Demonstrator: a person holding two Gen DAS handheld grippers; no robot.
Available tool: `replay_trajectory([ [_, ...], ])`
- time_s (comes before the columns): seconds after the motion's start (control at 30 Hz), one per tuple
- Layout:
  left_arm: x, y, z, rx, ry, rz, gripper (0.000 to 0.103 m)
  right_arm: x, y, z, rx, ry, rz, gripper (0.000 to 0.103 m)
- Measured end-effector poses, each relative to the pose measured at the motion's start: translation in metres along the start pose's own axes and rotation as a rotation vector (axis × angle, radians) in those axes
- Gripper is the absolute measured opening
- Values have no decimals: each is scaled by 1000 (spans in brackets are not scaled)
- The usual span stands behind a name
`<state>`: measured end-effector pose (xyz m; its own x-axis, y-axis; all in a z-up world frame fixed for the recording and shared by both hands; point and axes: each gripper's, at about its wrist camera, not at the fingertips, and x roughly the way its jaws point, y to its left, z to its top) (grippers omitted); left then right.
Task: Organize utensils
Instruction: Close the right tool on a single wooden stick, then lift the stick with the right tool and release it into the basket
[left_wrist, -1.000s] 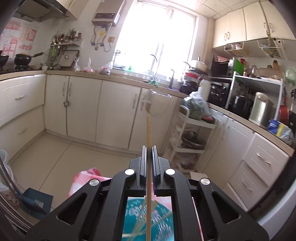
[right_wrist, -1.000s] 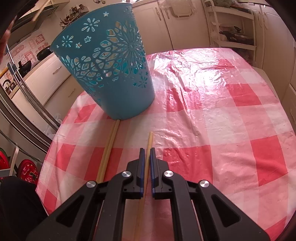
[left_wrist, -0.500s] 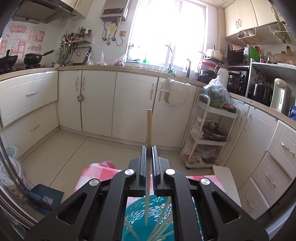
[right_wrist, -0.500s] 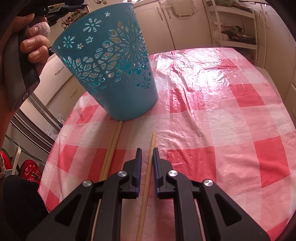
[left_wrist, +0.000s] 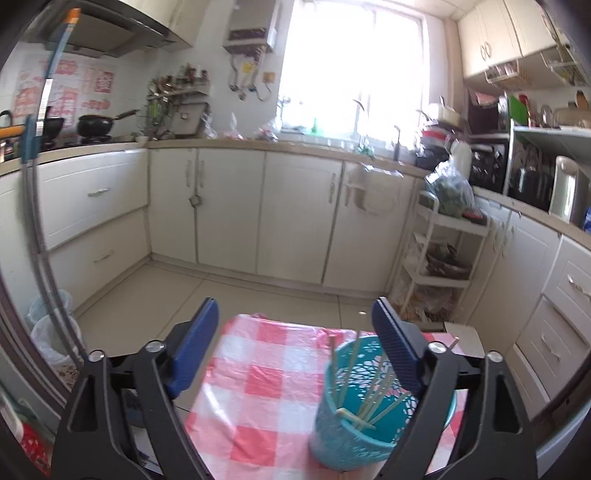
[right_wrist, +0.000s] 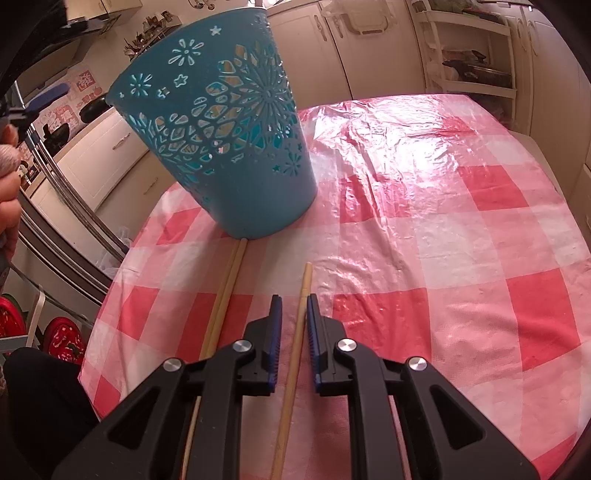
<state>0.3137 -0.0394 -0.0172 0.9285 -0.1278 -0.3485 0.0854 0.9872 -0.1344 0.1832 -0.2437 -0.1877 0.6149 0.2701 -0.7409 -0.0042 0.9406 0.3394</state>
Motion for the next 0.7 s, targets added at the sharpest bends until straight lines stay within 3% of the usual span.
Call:
replay_trajectory([
  [0.1, -12, 22, -8, -43, -35, 48, 92, 0, 6, -2, -37, -6, -31, 14],
  [0.27, 4, 51, -15, -138, 72, 63, 92, 1, 17, -5, -99, -12, -89, 14],
  [0.47, 6, 57, -14, -124, 73, 91, 92, 3, 33, -10, -210, -9, -209, 6],
  [0.57, 7, 56, -16, -108, 84, 98, 93, -6, 24, -8, -153, 12, -175, 5],
  [0.7, 12, 56, -19, -95, 120, 104, 93, -44, 20, 2, -85, -49, -78, 5],
])
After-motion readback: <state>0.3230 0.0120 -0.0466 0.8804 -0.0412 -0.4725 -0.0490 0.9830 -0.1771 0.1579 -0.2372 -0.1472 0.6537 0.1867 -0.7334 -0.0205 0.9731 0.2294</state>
